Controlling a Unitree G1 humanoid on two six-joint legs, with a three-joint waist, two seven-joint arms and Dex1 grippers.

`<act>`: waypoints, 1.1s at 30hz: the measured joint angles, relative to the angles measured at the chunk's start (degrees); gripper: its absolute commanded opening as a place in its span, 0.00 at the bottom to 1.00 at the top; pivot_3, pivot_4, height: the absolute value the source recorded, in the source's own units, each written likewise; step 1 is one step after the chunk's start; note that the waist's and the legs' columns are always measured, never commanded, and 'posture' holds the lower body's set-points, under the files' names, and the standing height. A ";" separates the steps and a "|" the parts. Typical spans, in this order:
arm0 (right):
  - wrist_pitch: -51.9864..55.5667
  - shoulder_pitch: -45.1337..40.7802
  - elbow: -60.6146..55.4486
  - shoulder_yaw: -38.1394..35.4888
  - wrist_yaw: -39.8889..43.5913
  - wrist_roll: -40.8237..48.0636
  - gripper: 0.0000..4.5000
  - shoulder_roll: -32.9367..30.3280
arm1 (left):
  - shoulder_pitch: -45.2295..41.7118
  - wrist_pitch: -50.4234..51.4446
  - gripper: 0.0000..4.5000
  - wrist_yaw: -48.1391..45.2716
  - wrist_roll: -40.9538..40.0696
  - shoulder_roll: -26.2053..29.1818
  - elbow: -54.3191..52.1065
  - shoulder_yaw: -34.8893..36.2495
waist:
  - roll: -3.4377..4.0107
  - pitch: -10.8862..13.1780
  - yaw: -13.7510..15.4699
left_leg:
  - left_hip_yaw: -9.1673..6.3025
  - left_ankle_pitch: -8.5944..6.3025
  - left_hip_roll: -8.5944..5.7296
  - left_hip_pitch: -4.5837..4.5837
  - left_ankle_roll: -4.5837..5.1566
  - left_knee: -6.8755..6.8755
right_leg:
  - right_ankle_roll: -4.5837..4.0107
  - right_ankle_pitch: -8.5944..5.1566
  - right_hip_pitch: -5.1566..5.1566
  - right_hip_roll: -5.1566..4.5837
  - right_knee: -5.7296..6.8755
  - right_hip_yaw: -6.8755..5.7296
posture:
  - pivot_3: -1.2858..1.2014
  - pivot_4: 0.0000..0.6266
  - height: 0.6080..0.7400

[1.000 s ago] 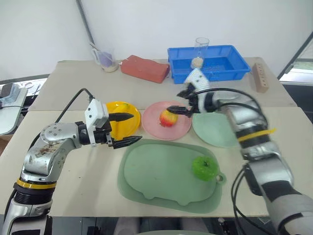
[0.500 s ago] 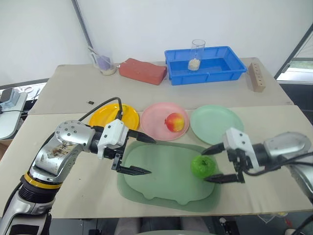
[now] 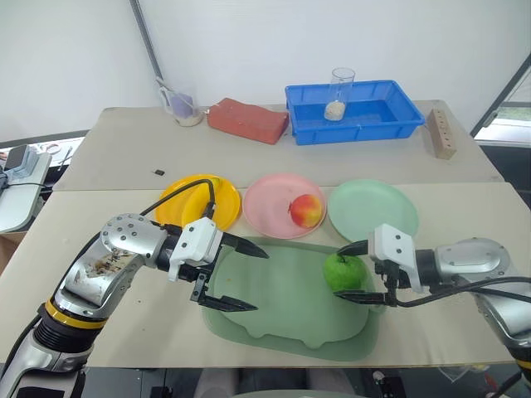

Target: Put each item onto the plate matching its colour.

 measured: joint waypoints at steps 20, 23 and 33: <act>1.68 -4.29 5.83 -0.81 1.63 4.79 0.69 1.97 | -0.47 1.09 1.00 1.63 -0.49 -0.09 -0.29 0.28 | 0.06 0.03 -0.20 | 0.01 0.01 0.00 -0.02 0.01 0.01 | 0.01 0.02 0.07 0.01 0.01 0.01 | 0.52 0.24 1.00; 6.87 -12.86 9.49 -4.79 -0.26 8.51 0.69 2.35 | -3.00 0.85 1.00 2.59 0.14 -1.48 1.93 0.48 | 0.08 0.03 -0.19 | 0.01 0.01 0.00 -0.01 0.02 0.03 | 0.03 0.03 0.09 0.02 0.00 0.00 | 0.52 0.24 1.00; 0.57 -26.07 37.77 -2.73 -11.87 -4.72 0.69 7.48 | -10.04 -0.92 1.00 12.33 4.38 -10.29 10.38 0.92 | 0.25 -0.08 0.05 | 0.01 0.19 -0.09 -0.26 0.65 -0.05 | 0.54 0.21 0.23 0.09 0.05 0.08 | 0.52 0.24 1.00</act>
